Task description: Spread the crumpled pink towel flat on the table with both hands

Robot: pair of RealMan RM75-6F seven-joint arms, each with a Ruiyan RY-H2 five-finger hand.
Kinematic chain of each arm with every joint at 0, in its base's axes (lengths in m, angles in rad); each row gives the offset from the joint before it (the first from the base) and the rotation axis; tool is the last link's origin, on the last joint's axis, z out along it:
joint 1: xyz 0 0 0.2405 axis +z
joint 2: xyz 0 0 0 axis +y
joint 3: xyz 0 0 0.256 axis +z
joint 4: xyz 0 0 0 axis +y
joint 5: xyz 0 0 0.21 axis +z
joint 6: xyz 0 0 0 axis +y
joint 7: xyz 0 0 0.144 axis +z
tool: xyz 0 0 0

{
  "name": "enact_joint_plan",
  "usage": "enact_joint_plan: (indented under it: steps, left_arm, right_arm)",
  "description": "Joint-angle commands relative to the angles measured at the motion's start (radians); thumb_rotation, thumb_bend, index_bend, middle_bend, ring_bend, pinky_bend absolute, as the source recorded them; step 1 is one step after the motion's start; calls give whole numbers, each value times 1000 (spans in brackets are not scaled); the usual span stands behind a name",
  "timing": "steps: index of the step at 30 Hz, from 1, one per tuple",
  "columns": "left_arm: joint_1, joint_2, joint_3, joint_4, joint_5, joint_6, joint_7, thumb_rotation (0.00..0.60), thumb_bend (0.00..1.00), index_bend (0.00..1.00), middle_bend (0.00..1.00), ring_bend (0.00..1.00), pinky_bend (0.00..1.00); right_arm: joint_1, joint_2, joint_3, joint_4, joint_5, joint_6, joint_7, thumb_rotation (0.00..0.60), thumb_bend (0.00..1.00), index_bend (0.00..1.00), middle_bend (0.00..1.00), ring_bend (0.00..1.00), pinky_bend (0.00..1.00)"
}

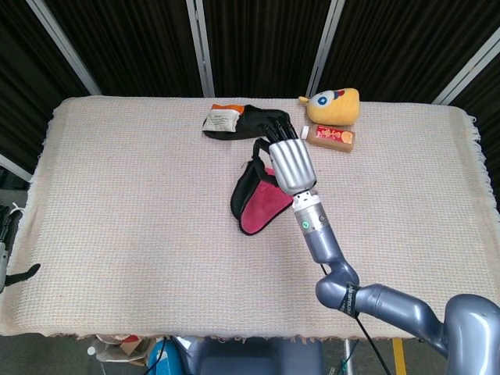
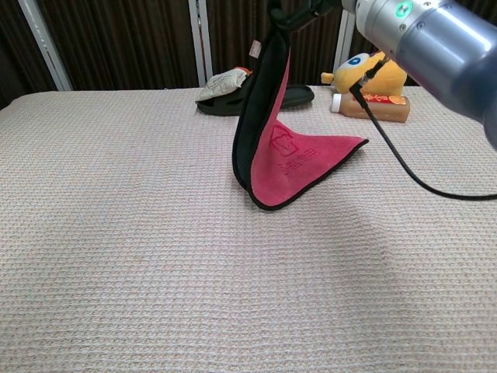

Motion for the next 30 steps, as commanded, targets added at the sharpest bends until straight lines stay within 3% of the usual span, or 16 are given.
enact_joint_plan:
  steps: [1, 9, 20, 30]
  left_arm:
    - [-25, -10, -19, -5, -18, -24, 11, 600, 0, 0, 0, 0, 0]
    - [-77, -40, -49, 2, -50, -69, 32, 600, 0, 0, 0, 0, 0]
    - [-113, -81, -56, 30, -72, -98, 35, 600, 0, 0, 0, 0, 0]
    - [-146, -94, -71, 47, -91, -116, 42, 600, 0, 0, 0, 0, 0]
  right_arm:
    - [36, 15, 27, 12, 25, -14, -23, 600, 574, 642, 285, 145, 128]
    - [119, 26, 72, 43, 96, -12, -95, 600, 585, 643, 286, 145, 128]
    - [248, 22, 120, 176, 196, 6, -204, 600, 592, 651, 288, 144, 128]
    - [262, 75, 111, 130, 255, 28, -221, 600, 593, 657, 288, 145, 128]
